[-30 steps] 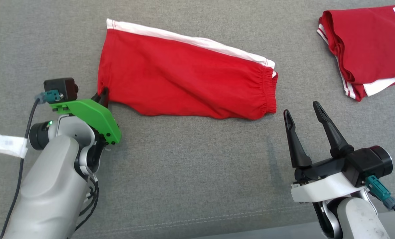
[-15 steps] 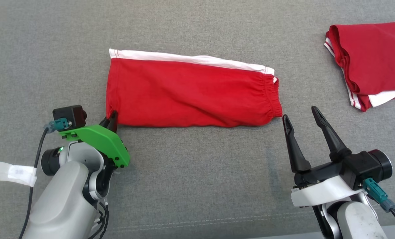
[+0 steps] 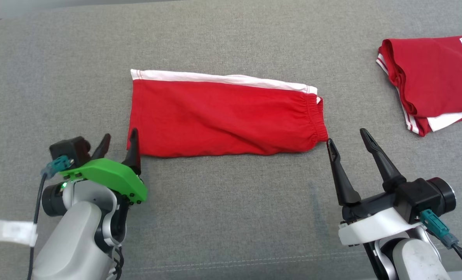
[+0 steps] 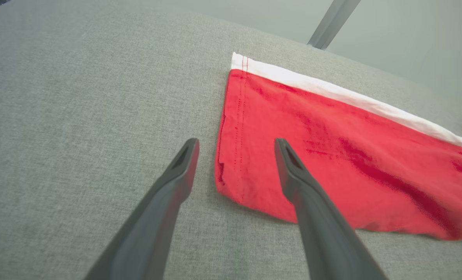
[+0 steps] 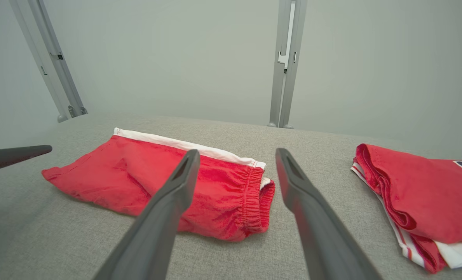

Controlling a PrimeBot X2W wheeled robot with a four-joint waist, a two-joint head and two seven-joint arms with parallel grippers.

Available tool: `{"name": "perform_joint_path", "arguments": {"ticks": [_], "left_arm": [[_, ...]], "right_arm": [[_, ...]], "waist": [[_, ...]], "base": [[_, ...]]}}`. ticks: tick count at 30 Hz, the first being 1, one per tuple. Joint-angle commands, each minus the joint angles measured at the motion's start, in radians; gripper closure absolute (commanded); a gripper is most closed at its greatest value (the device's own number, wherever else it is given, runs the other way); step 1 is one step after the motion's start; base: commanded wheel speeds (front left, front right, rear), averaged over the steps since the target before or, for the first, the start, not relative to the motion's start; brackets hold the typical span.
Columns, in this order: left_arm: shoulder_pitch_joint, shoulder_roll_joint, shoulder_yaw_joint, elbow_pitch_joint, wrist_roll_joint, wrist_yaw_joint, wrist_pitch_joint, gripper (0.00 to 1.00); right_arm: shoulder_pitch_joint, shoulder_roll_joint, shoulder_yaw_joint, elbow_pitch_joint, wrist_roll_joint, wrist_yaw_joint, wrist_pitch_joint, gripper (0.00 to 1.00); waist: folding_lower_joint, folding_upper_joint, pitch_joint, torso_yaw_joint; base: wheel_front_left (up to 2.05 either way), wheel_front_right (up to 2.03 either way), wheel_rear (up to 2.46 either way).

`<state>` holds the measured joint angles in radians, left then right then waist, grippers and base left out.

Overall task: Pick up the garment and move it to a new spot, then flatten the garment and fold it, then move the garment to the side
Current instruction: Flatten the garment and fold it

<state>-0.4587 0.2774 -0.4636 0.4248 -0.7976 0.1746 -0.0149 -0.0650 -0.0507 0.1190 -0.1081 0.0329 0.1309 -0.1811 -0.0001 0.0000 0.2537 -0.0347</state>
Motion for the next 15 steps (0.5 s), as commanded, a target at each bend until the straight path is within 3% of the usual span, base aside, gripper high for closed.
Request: {"name": "perform_joint_path", "arguments": {"ticks": [1,9,15], "left_arm": [[0.032,0.014,0.016,-0.020,0.020,0.009,-0.056,0.00],[0.117,0.023,0.053,-0.113,0.052,0.027,-0.210,0.00],[0.203,0.009,0.091,-0.207,0.132,0.038,-0.250,0.00]], "right_arm": [[0.016,0.000,-0.008,-0.006,-0.003,-0.001,0.000,0.00],[0.031,0.000,-0.048,0.014,-0.001,-0.001,0.025,0.00],[0.011,-0.001,-0.097,0.042,0.054,-0.001,0.050,0.00]], "waist": [[0.0001,0.0000,-0.014,0.006],[0.0001,0.0000,-0.049,0.044],[0.0001,0.0000,-0.085,0.081]], "base": [[0.00,0.00,0.00],[0.00,0.00,0.00],[0.00,0.00,0.00]]}}
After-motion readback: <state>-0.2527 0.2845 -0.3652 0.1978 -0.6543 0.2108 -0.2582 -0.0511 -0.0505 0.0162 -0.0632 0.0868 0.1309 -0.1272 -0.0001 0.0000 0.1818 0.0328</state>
